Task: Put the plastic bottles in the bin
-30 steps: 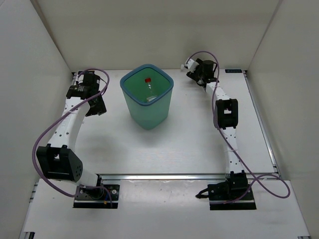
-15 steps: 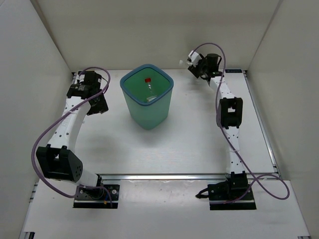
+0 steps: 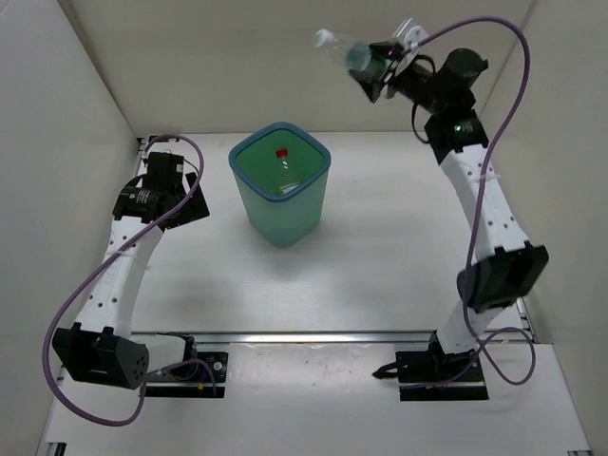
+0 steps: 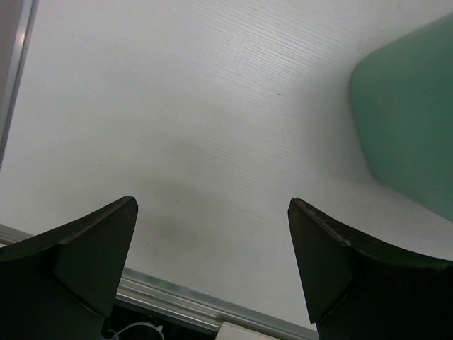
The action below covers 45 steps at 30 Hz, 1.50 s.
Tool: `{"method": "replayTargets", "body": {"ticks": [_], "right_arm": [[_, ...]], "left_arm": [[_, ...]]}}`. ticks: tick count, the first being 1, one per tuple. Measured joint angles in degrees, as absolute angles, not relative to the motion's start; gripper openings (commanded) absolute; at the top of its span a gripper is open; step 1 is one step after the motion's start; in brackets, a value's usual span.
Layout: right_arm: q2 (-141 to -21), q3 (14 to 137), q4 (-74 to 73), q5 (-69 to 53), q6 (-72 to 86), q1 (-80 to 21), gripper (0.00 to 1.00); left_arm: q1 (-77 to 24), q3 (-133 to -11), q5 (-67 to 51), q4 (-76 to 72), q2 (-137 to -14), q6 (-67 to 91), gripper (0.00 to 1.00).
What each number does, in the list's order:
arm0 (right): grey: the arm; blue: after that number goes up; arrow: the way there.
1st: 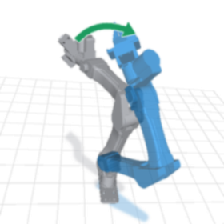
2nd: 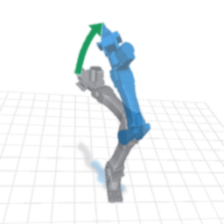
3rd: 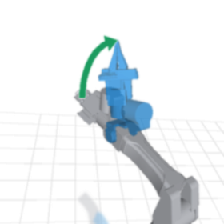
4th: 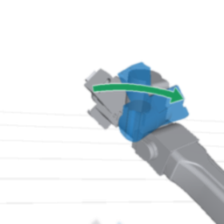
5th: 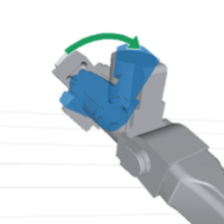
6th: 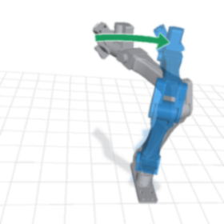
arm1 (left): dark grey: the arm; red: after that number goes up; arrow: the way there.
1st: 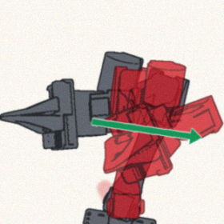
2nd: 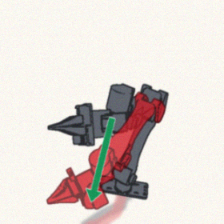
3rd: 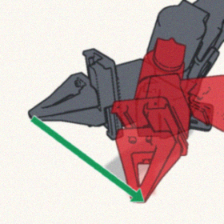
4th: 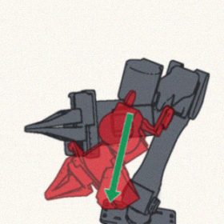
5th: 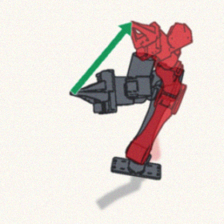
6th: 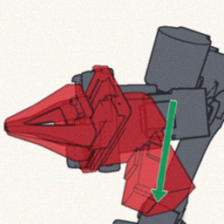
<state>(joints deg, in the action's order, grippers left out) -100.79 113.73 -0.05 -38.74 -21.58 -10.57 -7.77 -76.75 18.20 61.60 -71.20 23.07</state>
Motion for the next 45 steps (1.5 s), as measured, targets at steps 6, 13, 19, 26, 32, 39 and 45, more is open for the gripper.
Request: {"method": "replayTargets", "body": {"ticks": [6, 13, 19, 26, 32, 39, 45], "right_arm": [[-90.4, 97.6, 14.1, -42.9, -9.0, -27.6, 0.39], [-95.4, 87.0, 26.3, -43.4, 4.6, -30.1, 0.43], [-100.2, 84.9, 33.3, -45.5, 17.9, -29.3, 0.99], [-97.8, 85.5, 28.5, -41.3, 19.0, -29.6, 1.0], [-87.1, 87.0, -0.9, -20.9, 20.1, -26.5, 0.99], [-73.6, 82.7, -35.3, 5.0, 22.2, -11.9, 1.0], [-67.4, 69.1, -49.9, 7.1, 20.7, 0.2, 0.99]], "left_arm": [[-7.8, -74.1, 16.2, 60.8, -68.4, 22.5, 0.99], [-9.0, -72.6, 14.3, 60.1, -66.2, 22.5, 0.99], [-9.0, -72.4, 14.4, 60.4, -66.0, 22.0, 0.98], [-8.8, -72.2, 14.4, 61.1, -66.0, 21.4, 0.99], [-7.4, -72.2, 14.3, 61.2, -66.0, 20.9, 0.99], [-6.6, -71.9, 13.5, 60.8, -66.1, 21.1, 0.98], [-6.5, -71.7, 13.0, 59.8, -66.2, 21.7, 0.99]]}}
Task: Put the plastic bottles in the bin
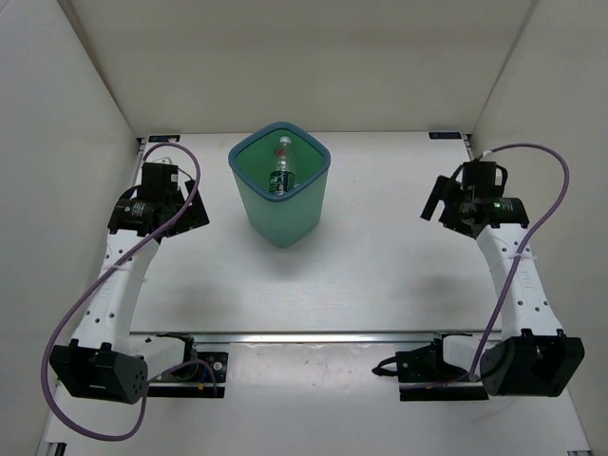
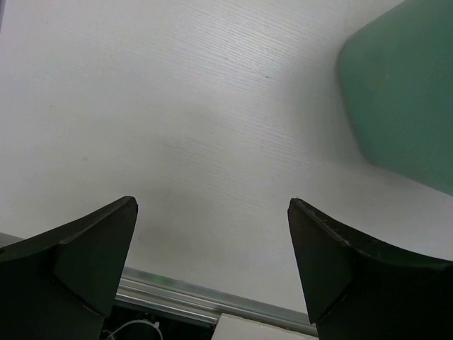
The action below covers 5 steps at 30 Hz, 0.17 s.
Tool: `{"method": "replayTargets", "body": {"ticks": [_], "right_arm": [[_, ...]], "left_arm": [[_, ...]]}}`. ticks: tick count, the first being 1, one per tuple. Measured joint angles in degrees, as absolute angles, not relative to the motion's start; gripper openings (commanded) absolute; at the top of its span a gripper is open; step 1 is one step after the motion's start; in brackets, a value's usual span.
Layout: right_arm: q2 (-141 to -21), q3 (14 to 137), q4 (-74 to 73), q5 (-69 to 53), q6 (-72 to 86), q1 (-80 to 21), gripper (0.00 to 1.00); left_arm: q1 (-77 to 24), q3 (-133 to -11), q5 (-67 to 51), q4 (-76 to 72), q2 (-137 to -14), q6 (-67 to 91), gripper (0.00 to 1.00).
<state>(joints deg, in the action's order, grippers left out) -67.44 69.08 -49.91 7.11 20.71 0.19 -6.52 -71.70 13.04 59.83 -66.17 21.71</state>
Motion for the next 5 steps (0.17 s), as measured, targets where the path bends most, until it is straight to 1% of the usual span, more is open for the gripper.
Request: {"method": "replayTargets", "body": {"ticks": [4, 5], "right_arm": [[-65.3, 68.0, -54.1, 8.1, 18.9, 0.5, 0.99], [-64.8, 68.0, -54.2, 8.3, 18.6, 0.5, 0.99]], "left_arm": [[-6.4, -71.7, 13.2, 59.9, -66.2, 22.2, 0.98], [-6.4, -71.6, 13.4, 59.9, -66.2, 22.3, 0.99]]}}
